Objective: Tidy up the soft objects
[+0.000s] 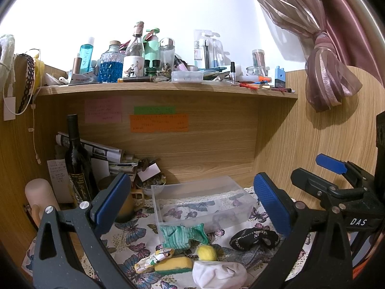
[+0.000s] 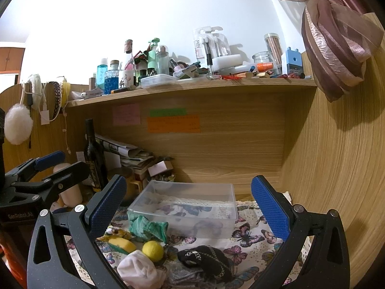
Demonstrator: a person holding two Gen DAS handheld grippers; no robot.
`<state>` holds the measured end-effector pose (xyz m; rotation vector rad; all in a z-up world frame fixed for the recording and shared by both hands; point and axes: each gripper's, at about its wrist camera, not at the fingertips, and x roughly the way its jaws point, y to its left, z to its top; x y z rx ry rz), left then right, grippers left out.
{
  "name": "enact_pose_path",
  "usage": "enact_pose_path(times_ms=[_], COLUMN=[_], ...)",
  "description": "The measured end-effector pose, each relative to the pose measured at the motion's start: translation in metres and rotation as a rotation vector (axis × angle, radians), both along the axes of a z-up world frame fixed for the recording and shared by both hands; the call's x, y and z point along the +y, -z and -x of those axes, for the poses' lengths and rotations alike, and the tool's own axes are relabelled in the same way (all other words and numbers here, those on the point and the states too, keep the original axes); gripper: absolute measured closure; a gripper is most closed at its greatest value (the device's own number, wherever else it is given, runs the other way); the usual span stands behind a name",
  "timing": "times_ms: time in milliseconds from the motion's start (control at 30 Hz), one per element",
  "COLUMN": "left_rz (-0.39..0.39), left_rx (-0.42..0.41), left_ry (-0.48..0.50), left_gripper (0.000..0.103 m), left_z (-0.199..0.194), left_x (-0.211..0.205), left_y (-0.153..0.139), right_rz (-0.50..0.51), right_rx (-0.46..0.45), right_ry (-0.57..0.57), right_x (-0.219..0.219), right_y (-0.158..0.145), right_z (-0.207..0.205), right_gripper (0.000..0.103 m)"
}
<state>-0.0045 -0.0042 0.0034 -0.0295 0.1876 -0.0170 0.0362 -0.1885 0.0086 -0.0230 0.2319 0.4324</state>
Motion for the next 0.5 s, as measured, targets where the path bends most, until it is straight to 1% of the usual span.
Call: enact_pose_path(times_ms=[500], left_rz=[0.001], left_rx=[0.001], left_ry=[0.001], left_gripper=[0.0], left_z=[-0.0002], left_x=[0.0], left_y=[0.0], right_rz=[-0.003], right_rx=[0.006], right_ry=[-0.005], right_x=[0.0006], right_y=[-0.0004], right_z=[-0.0007], right_gripper=[0.0])
